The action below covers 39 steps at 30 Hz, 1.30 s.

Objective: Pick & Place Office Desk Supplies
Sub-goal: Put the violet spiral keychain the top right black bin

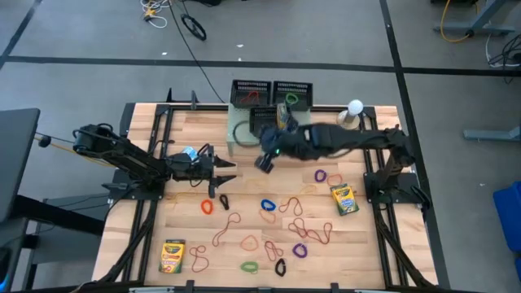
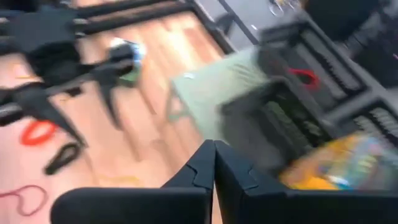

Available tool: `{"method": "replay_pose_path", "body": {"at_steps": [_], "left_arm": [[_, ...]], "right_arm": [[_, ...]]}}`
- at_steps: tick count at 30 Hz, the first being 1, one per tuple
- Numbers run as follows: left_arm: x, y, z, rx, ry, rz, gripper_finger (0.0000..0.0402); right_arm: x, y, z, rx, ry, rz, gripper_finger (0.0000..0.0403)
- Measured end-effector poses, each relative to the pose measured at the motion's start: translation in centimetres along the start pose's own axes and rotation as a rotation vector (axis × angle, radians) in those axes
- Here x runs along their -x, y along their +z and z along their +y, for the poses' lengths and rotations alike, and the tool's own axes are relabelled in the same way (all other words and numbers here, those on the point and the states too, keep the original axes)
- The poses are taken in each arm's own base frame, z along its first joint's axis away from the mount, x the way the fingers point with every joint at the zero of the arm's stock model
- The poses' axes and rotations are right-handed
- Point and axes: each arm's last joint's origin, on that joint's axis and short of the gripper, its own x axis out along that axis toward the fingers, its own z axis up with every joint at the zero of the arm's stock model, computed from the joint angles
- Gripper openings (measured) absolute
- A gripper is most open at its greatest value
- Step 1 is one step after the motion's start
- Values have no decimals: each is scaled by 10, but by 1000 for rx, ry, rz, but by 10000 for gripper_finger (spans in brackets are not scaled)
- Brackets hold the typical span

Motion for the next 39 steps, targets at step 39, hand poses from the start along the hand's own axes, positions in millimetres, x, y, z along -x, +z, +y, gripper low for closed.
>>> {"method": "replay_pose_path", "body": {"at_steps": [39], "left_arm": [[0, 0, 0, -1, -1, -3, 205]], "right_arm": [[-22, -154, 106, -197, 65, 157, 124]]}}
